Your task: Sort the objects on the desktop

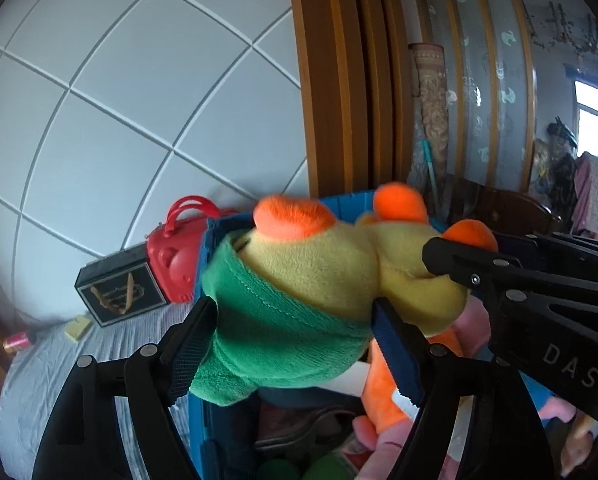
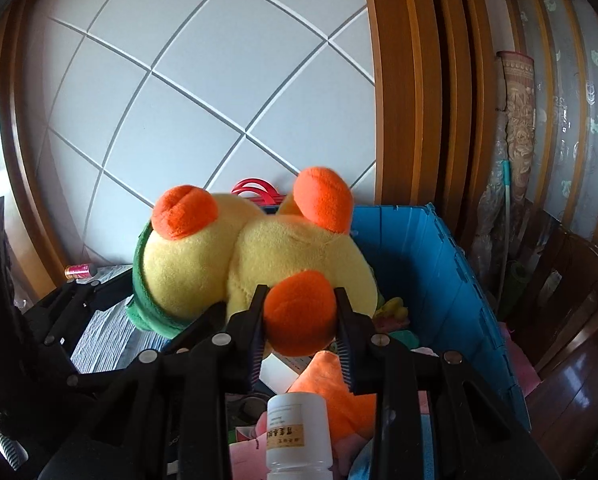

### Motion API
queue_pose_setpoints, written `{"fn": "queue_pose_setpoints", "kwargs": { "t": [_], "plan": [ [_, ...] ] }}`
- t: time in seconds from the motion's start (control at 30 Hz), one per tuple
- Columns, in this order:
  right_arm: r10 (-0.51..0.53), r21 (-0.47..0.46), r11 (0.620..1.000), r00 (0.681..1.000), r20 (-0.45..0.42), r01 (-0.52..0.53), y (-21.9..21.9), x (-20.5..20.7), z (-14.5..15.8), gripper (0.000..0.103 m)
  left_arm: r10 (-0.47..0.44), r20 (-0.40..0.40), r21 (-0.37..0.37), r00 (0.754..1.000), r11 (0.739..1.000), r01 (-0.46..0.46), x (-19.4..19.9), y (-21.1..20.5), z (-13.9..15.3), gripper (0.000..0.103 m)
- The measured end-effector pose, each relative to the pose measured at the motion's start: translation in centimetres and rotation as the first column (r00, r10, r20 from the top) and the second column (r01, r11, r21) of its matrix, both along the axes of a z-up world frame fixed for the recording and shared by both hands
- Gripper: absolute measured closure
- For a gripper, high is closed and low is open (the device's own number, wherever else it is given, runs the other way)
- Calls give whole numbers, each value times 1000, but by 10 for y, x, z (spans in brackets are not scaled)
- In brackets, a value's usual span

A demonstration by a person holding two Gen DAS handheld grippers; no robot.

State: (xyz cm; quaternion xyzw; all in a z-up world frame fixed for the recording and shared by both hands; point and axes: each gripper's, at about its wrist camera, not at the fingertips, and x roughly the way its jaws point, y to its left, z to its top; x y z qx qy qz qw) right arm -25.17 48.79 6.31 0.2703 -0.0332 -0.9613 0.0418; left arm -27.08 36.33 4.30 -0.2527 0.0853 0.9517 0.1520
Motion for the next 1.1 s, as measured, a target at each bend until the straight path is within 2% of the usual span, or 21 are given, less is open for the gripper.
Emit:
{"fn": "queue_pose_setpoints", "kwargs": {
  "t": [0.1, 0.23, 0.37, 0.4, 0.47, 0.5, 0.53, 0.67, 0.7, 0.73, 0.8, 1.1],
  "plan": [
    [-5, -9, 1000, 999, 35, 5, 6, -9, -13, 73, 52, 27, -33, 998, 998, -51, -1, -1, -4, 20],
    [-9, -24, 1000, 998, 69, 10, 3, -11, -25, 73, 63, 94, -17, 994, 998, -62, 0, -14, -6, 19],
    [-19, -23, 1000, 997, 75, 21, -5, -1, -23, 73, 87, 87, -33, 992, 996, -84, 10, -26, -6, 19],
    [-25, -19, 999, 997, 70, 26, -7, 2, -21, 69, 93, 82, -34, 992, 995, -91, 13, -31, -6, 19],
    [-36, -10, 999, 998, 53, 36, -12, 8, -15, 47, 107, 77, -32, 991, 994, -105, 21, -44, -5, 19],
    [-38, -5, 999, 998, 42, 38, -15, 12, -12, 27, 115, 76, -28, 990, 993, -113, 25, -51, -4, 19],
    [-40, 2, 999, 999, 31, 40, -20, 18, -9, 18, 123, 76, -25, 990, 992, -121, 30, -57, -3, 19],
    [-45, 23, 999, 999, -4, 45, -44, 46, 1, 18, 128, 70, -2, 989, 992, -129, 50, -84, -4, 19],
    [-49, 29, 998, 999, -8, 49, -49, 52, 1, 15, 128, 69, 4, 989, 992, -129, 56, -90, -5, 19],
    [-53, 36, 998, 999, -11, 53, -55, 58, 2, 7, 130, 70, 5, 989, 991, -131, 62, -96, -6, 19],
    [-59, 50, 997, 998, -20, 60, -67, 72, 1, 0, 133, 72, 10, 989, 991, -134, 75, -107, -10, 19],
    [-85, 53, 995, 996, -29, 87, -104, 142, -7, 0, 135, 98, 28, 986, 990, -139, 134, -143, -25, 17]
  ]
}}
